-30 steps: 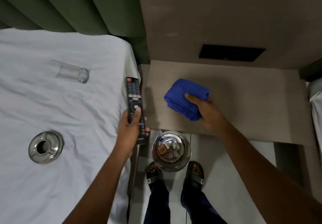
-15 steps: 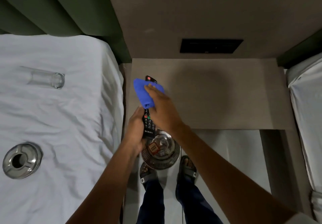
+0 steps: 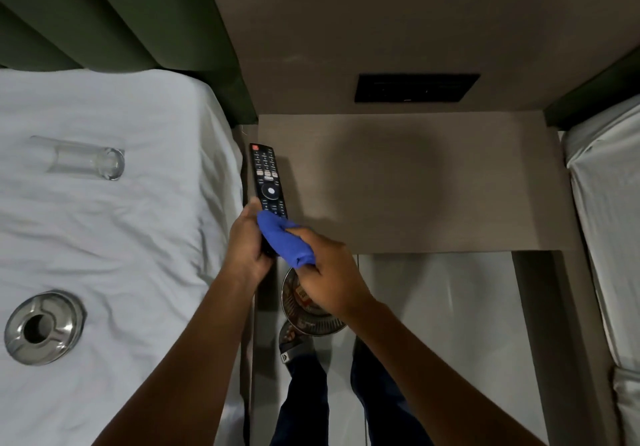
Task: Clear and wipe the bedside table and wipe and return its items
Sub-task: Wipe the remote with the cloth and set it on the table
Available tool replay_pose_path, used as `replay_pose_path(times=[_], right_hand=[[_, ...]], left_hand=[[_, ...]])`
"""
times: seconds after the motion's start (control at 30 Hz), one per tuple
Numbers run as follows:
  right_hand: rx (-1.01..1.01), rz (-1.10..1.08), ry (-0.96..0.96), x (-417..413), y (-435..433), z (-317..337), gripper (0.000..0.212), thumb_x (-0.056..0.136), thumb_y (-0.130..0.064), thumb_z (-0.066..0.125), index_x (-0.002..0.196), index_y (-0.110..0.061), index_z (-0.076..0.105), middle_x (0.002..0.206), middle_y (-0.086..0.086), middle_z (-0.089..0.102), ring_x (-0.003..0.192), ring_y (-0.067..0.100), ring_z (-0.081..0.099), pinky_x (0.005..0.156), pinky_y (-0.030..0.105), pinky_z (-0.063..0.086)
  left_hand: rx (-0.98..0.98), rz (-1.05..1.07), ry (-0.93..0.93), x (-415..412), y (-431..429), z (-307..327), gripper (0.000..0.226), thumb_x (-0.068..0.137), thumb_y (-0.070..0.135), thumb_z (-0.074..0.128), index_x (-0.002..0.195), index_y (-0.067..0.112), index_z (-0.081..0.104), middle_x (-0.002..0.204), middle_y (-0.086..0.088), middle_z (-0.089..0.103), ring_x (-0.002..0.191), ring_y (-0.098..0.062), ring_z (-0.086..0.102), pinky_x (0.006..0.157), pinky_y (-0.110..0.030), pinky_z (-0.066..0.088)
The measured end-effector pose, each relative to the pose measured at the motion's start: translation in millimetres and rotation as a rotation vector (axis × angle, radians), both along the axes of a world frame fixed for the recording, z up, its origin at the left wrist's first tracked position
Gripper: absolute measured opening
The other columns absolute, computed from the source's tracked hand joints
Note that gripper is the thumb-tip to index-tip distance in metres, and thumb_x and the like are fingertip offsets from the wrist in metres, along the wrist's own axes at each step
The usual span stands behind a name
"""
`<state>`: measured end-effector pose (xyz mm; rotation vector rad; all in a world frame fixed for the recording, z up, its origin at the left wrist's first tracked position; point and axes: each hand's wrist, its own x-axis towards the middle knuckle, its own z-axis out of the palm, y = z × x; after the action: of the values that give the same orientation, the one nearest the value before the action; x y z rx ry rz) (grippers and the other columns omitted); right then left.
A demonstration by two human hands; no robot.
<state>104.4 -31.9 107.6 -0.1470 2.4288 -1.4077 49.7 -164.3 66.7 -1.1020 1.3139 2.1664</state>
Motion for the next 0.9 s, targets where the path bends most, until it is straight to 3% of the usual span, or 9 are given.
replay_pose_path(times=[0.1,0.2,0.27,0.37,0.47,0.53,0.67,0.8,0.9], right_hand=[[-0.057,-0.128,-0.074,3,19,1,0.017,0.074,-0.019,0.049,0.085,-0.026,0.061,0.067,-0.004,0.060,0.061,0.012,0.058,0.058,0.022,0.044],[-0.131,-0.578,-0.112,-2,52,-2,0.016,0.083,-0.012,0.054,0.094,-0.020,0.063,0.075,0.000,0.066,0.064,0.015,0.062,0.057,0.032,0.050],[-0.165,-0.760,-0.105,-20,73,-8,0.024,0.088,-0.005,0.050,0.107,-0.018,0.059,0.075,-0.003,0.062,0.057,0.007,0.055,0.051,0.022,0.047],[-0.240,-0.789,-0.233,-50,87,-25,0.030,0.088,-0.001,0.047,0.112,-0.018,0.055,0.075,-0.003,0.058,0.055,0.007,0.051,0.042,0.012,0.041],[-0.298,-0.843,-0.404,-64,101,-44,0.028,0.087,-0.001,0.048,0.111,-0.013,0.055,0.078,0.003,0.061,0.064,0.021,0.061,0.050,0.021,0.049],[-0.301,-0.835,-0.443,-59,111,-49,0.027,0.087,-0.003,0.050,0.111,-0.017,0.054,0.084,0.004,0.063,0.064,0.019,0.062,0.050,0.021,0.050],[-0.281,-0.905,-0.420,-67,168,-64,0.023,0.082,0.002,0.050,0.097,-0.013,0.058,0.073,0.003,0.060,0.059,0.017,0.055,0.047,0.024,0.044],[-0.190,-0.898,-0.451,-82,217,-86,0.023,0.082,0.004,0.050,0.096,-0.013,0.057,0.070,0.001,0.057,0.057,0.016,0.050,0.048,0.026,0.040],[-0.160,-0.853,-0.471,-92,238,-102,0.021,0.084,0.002,0.050,0.092,-0.016,0.056,0.068,0.003,0.056,0.055,0.018,0.049,0.046,0.025,0.038]], left_hand=[[-0.129,-0.077,0.065,3,2,2,0.040,0.098,0.034,0.048,0.121,0.004,0.061,0.108,-0.023,0.067,0.087,-0.029,0.066,0.071,-0.035,0.058],[-0.126,-0.196,0.039,7,9,0,0.032,0.098,0.029,0.048,0.118,0.009,0.063,0.101,-0.017,0.070,0.084,-0.027,0.068,0.077,-0.041,0.056],[-0.117,-0.308,-0.002,7,24,-8,0.031,0.099,0.029,0.047,0.120,0.014,0.063,0.098,-0.011,0.072,0.084,-0.024,0.069,0.073,-0.038,0.057],[-0.141,-0.369,-0.022,8,55,-21,0.032,0.099,0.024,0.048,0.123,0.010,0.063,0.097,-0.011,0.073,0.079,-0.023,0.069,0.066,-0.032,0.055],[-0.215,-0.374,-0.068,1,100,-27,0.029,0.095,0.028,0.055,0.111,0.009,0.069,0.090,-0.014,0.073,0.075,-0.029,0.070,0.068,-0.039,0.058],[-0.253,-0.414,-0.057,-6,123,-34,0.025,0.094,0.028,0.057,0.105,0.009,0.070,0.090,-0.015,0.073,0.078,-0.031,0.070,0.076,-0.045,0.057],[-0.200,-0.450,-0.152,-36,174,-57,0.018,0.095,0.014,0.055,0.110,0.015,0.065,0.082,-0.001,0.069,0.069,-0.014,0.065,0.055,-0.024,0.053],[-0.176,-0.467,-0.186,-65,209,-93,0.028,0.091,0.004,0.058,0.119,0.008,0.059,0.087,-0.001,0.066,0.077,-0.015,0.062,0.068,-0.028,0.048],[-0.172,-0.426,-0.194,-83,226,-121,0.013,0.090,0.002,0.059,0.099,0.011,0.061,0.090,-0.005,0.066,0.084,-0.020,0.062,0.070,-0.026,0.051]])
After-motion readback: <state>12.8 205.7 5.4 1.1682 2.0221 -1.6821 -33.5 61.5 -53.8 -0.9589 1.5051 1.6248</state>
